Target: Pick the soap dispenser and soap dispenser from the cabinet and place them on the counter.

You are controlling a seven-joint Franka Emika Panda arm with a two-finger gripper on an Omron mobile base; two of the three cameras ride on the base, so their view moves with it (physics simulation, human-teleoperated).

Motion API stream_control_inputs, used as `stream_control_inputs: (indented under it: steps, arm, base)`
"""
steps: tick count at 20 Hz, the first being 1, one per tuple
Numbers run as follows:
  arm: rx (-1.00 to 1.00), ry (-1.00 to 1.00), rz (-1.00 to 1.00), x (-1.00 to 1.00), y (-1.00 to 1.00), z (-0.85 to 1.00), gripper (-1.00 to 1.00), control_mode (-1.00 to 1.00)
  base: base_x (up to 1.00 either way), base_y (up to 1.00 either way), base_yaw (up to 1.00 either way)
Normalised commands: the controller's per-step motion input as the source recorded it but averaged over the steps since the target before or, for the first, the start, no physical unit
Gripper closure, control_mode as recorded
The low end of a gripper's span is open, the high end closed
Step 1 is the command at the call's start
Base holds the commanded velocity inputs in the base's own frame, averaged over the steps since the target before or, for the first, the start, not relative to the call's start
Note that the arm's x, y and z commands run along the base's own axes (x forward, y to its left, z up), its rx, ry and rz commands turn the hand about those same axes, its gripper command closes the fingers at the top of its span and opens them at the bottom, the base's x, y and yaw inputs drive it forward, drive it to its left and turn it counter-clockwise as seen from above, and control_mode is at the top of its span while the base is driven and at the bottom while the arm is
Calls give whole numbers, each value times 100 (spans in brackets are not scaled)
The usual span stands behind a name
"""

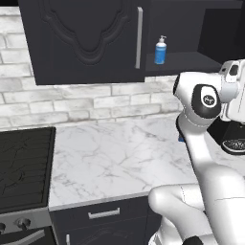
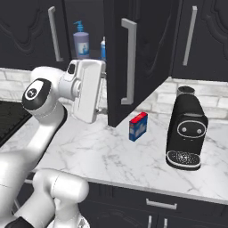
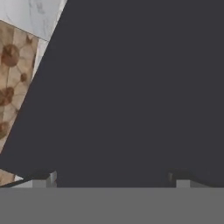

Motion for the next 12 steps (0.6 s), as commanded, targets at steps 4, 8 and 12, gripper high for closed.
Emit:
stream_control_inputs:
  steps: [4, 8, 12]
  arm:
    - [-1, 2, -11, -4, -36, -6, -100, -100]
    - [-1, 2, -10, -4, -38, -7, -100, -100]
    - [-2, 0, -5, -5, -32, -6, -100, -100]
  base:
    - [0, 0, 0]
    - [0, 0, 0]
    - [0, 0, 0]
